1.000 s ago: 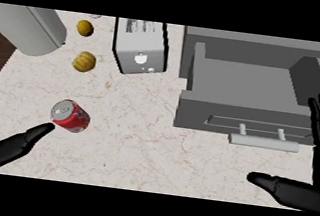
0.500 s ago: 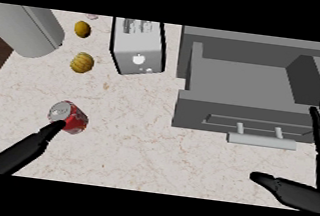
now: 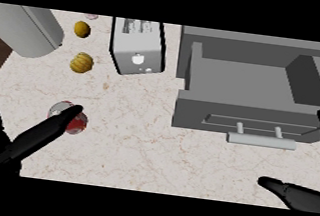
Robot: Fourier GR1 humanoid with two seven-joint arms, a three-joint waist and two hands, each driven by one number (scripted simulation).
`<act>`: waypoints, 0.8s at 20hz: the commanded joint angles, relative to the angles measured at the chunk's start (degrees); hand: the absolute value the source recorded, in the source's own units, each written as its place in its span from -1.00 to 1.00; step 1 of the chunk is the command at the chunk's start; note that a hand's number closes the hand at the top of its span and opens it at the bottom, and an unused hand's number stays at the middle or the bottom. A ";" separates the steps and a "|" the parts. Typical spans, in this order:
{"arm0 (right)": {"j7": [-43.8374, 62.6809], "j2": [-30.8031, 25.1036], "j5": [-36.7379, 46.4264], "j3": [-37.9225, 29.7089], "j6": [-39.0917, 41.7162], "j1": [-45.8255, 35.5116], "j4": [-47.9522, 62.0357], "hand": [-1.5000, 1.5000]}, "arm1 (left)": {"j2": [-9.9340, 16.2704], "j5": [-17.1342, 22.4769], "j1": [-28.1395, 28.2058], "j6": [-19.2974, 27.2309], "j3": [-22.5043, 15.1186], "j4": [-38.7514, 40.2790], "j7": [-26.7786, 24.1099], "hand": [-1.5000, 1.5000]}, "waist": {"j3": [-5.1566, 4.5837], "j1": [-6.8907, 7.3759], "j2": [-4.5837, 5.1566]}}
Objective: Pick up the can, place it into the drawer and close the drawer
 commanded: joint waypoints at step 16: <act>-2.25 -0.58 -5.17 -6.42 4.37 5.96 -4.04 -1.00 | -0.14 27.27 4.62 13.16 -1.84 25.08 -32.58 -1.00 | -0.05 -0.03 -0.04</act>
